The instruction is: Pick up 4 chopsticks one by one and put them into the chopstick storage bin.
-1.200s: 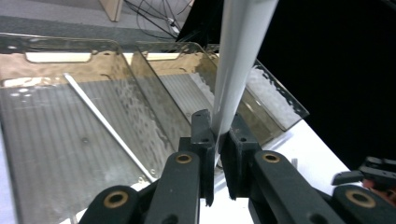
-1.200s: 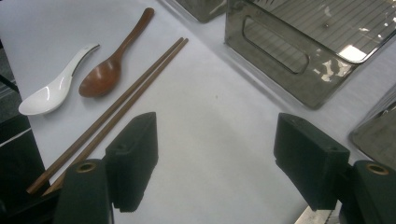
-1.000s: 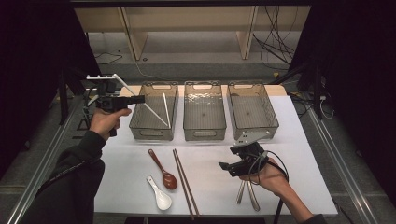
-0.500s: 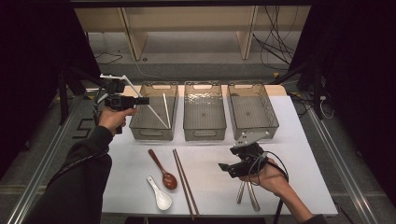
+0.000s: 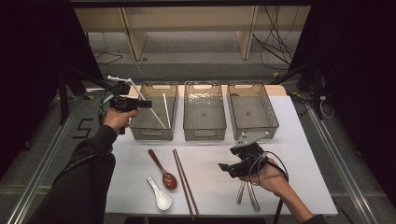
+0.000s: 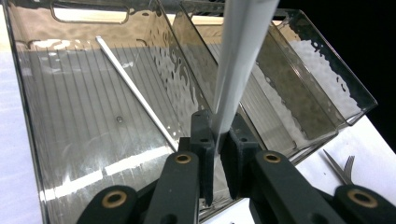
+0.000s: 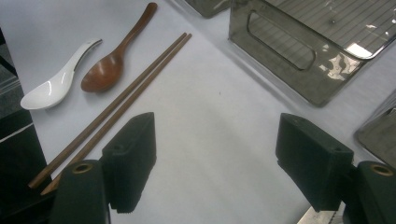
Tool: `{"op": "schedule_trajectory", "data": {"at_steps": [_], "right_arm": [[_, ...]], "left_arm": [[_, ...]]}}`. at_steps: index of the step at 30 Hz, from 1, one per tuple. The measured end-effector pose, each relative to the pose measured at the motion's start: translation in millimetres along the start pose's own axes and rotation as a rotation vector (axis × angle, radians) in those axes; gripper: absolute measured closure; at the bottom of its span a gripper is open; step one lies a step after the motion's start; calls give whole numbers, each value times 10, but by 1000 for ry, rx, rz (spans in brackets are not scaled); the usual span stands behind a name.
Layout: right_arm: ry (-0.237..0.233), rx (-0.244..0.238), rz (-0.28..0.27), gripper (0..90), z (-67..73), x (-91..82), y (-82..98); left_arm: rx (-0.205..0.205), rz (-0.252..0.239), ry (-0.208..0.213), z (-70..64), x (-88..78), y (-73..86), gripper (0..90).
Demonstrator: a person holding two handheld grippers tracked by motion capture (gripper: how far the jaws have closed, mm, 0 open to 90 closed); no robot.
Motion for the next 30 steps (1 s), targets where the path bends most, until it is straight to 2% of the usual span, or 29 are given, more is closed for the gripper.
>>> {"op": "schedule_trajectory", "data": {"at_steps": [22,30], "right_arm": [[-2,-7,0,296,5,5,0],[-5,-6,3,296,5,12,0]], "left_arm": [[4,75,-23,31,209,14,824],[-11,70,-36,36,247,-20,807]]}}
Point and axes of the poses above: each handheld gripper's, and its own axes: x roughly forward along the jaws, y roughly out of its underside, z roughly to its left, the point moved 2 cm from there along x, roughly forward along the jaws, and after that the axes turned 10 degrees about z, right-handed, at the moved point
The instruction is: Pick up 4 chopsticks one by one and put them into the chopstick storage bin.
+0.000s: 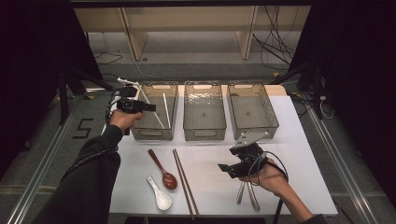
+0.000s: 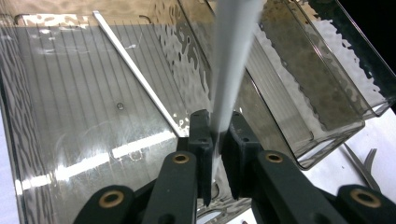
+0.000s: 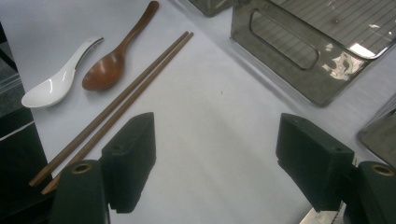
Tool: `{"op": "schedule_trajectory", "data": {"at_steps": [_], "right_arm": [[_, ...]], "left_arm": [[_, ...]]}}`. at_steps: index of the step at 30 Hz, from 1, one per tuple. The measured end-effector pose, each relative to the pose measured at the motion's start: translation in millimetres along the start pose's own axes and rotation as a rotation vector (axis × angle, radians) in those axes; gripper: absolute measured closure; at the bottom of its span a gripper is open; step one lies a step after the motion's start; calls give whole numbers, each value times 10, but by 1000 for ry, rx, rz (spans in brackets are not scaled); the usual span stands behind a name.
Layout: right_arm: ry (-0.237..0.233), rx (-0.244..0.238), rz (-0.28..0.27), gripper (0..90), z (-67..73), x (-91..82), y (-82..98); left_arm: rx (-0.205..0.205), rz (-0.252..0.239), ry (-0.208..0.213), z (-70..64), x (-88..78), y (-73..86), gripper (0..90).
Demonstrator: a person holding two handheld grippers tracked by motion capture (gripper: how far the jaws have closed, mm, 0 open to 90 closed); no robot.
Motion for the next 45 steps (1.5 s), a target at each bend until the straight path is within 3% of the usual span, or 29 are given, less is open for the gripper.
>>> {"op": "schedule_trajectory", "data": {"at_steps": [8,13,16,18,24,29,39,45], "right_arm": [[-3,-2,-1,296,-2,-3,1],[-3,-3,0,296,1,-1,2],[-2,-3,0,296,1,-3,4],[-1,-2,0,296,0,-2,5],[-2,-3,3,296,3,-1,3],[2,3,4,296,-7,-3,6],[10,14,11,296,-19,-4,9],[26,51,27,296,-63,-21,43]], "left_arm": [[-3,-3,-34,-20,77,-37,743],[-3,-4,-69,-43,68,-61,625],[-15,-6,-82,-53,45,-61,507],[-13,-9,-79,-59,26,-53,494],[-10,-43,-33,-106,-62,-18,407],[19,-89,39,-183,-198,39,340],[123,-140,72,-451,-353,281,254],[173,-159,94,-573,-403,463,233]]}}
Point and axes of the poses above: each handheld gripper's, and its own axes: x roughly forward along the jaws, y roughly out of its underside, z roughly to its left, the point moved 2 cm from there along x, roughly forward along the jaws, and after that the axes turned 10 degrees about z, right-handed, at the moved point
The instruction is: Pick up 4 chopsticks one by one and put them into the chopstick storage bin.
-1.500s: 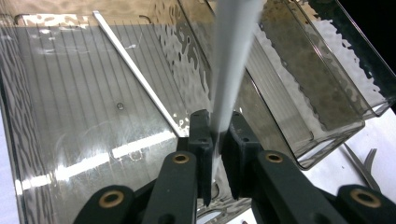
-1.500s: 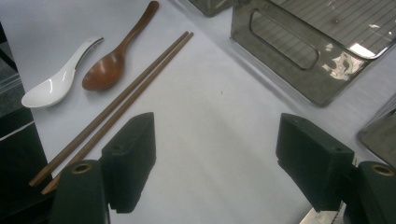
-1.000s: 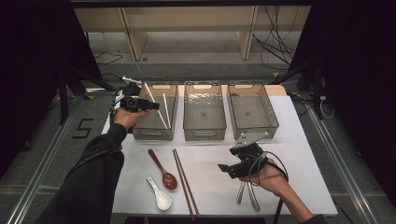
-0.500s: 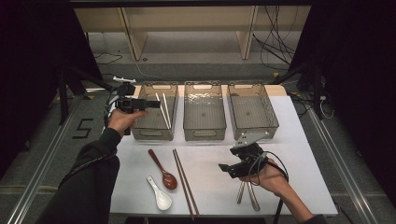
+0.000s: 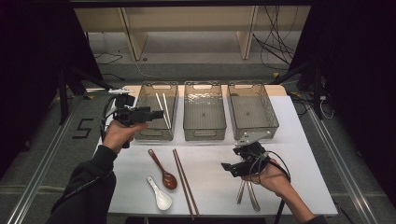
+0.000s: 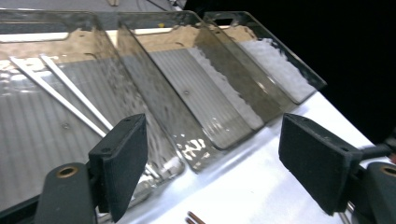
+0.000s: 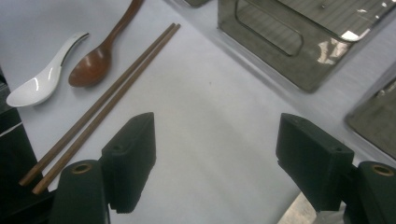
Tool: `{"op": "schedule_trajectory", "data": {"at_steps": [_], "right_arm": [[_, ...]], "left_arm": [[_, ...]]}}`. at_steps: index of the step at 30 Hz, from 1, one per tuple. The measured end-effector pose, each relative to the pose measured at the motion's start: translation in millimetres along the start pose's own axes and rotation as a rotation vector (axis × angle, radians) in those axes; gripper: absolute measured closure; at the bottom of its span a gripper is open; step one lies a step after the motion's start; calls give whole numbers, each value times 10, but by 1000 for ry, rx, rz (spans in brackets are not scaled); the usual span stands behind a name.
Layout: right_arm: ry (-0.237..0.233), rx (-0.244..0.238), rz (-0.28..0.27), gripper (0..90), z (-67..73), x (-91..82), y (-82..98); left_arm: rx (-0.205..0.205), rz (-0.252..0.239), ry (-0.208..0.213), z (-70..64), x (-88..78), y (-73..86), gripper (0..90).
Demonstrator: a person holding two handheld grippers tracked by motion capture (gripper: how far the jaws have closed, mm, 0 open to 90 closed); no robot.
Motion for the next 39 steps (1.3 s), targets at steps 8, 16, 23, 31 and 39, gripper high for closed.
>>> {"op": "schedule_trajectory", "data": {"at_steps": [8,16,23,31,39], "right_arm": [[10,22,5,296,-37,-24,26],[7,34,12,297,-36,-12,44],[5,24,25,296,-2,25,44],[-3,20,26,296,10,39,45],[-10,23,21,293,-1,40,55]], "left_arm": [[62,21,-4,-137,-11,115,217],[91,39,-3,-204,-16,248,210],[133,76,-20,-254,19,386,206],[152,105,-28,-271,34,502,198],[178,133,-33,-287,46,611,189]]}}
Point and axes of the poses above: each handheld gripper's, and its own axes: x roughly forward along the jaws, y roughly out of its underside, z roughly to its left, the point moved 2 cm from there along x, roughly forward along the jaws, and after that the axes turned 10 degrees about z, right-handed, at the moved point
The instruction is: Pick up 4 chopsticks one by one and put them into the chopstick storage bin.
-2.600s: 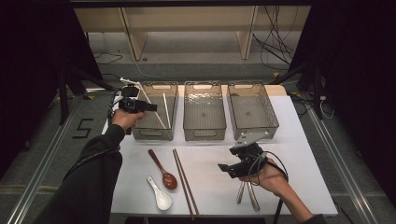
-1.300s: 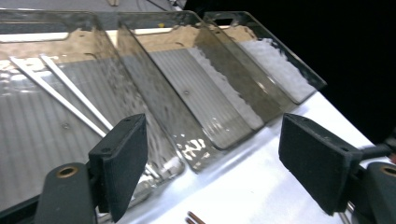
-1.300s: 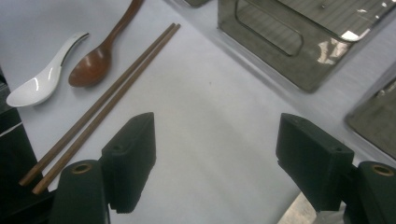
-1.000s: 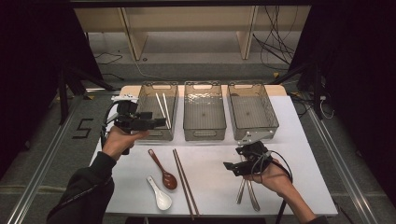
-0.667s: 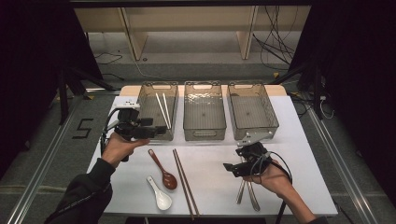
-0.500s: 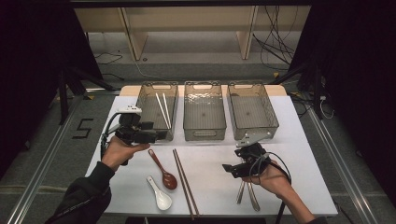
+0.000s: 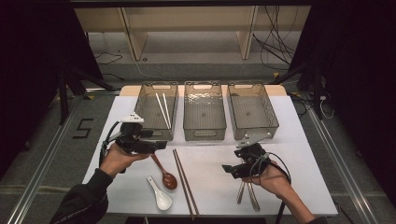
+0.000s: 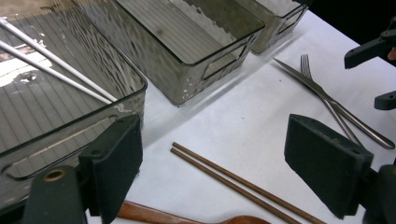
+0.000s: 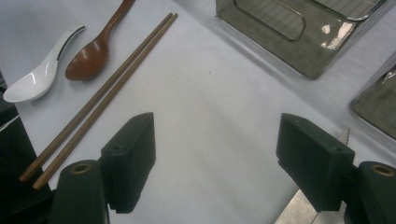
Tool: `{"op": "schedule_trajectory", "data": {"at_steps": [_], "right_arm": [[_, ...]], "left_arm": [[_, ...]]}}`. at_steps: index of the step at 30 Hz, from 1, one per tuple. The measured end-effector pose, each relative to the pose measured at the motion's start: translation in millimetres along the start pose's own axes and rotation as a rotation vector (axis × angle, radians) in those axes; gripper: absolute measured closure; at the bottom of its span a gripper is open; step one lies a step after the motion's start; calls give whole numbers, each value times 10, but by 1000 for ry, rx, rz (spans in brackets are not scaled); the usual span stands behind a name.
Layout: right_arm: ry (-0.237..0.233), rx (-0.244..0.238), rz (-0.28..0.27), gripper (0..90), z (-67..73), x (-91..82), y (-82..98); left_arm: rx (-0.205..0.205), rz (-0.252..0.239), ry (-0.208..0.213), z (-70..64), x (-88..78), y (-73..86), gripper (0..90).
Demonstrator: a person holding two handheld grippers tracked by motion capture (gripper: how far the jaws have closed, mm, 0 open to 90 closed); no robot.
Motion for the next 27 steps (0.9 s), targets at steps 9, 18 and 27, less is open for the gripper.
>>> {"op": "schedule_trajectory", "data": {"at_steps": [9,18,27], "right_arm": [[-2,-10,10,294,88,34,-29],[3,-56,41,291,358,179,-142],[-15,-96,84,291,601,363,-237]], "left_arm": [[-3,-2,5,-34,-10,119,189],[-5,-19,10,-112,-33,278,184],[19,-59,-11,-209,-71,349,170]]}}
Point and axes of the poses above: each handheld gripper's, and its own axes: x roughly forward along the jaws, y roughly out of its underside, z roughly to its left, the point moved 2 cm from there along x, roughly forward along the jaws, and after that the axes turned 10 degrees about z, right-handed, at the moved point
